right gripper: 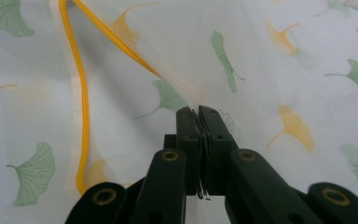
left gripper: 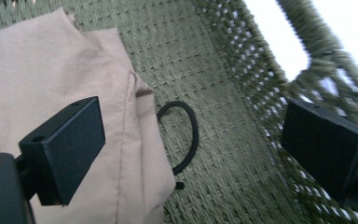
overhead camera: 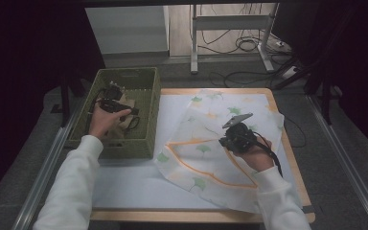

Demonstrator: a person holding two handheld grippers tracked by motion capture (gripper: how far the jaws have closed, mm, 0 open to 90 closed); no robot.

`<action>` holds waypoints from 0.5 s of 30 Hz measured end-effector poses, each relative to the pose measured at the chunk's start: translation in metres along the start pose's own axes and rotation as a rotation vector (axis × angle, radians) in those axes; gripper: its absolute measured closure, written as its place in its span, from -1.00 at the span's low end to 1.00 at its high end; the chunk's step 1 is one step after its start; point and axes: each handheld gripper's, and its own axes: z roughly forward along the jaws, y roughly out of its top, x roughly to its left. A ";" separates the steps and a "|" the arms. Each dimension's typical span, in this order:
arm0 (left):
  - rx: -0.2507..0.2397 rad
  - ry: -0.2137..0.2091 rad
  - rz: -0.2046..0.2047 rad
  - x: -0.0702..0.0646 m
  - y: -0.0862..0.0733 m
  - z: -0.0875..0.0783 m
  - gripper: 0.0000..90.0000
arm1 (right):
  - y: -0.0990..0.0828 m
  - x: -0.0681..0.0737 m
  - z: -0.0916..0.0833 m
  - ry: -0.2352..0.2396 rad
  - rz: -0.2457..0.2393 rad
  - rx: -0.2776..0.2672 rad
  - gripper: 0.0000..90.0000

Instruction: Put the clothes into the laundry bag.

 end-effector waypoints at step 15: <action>0.049 0.028 -0.043 0.015 0.003 0.019 -0.90 | -0.001 -0.001 -0.001 0.019 0.010 -0.002 0.91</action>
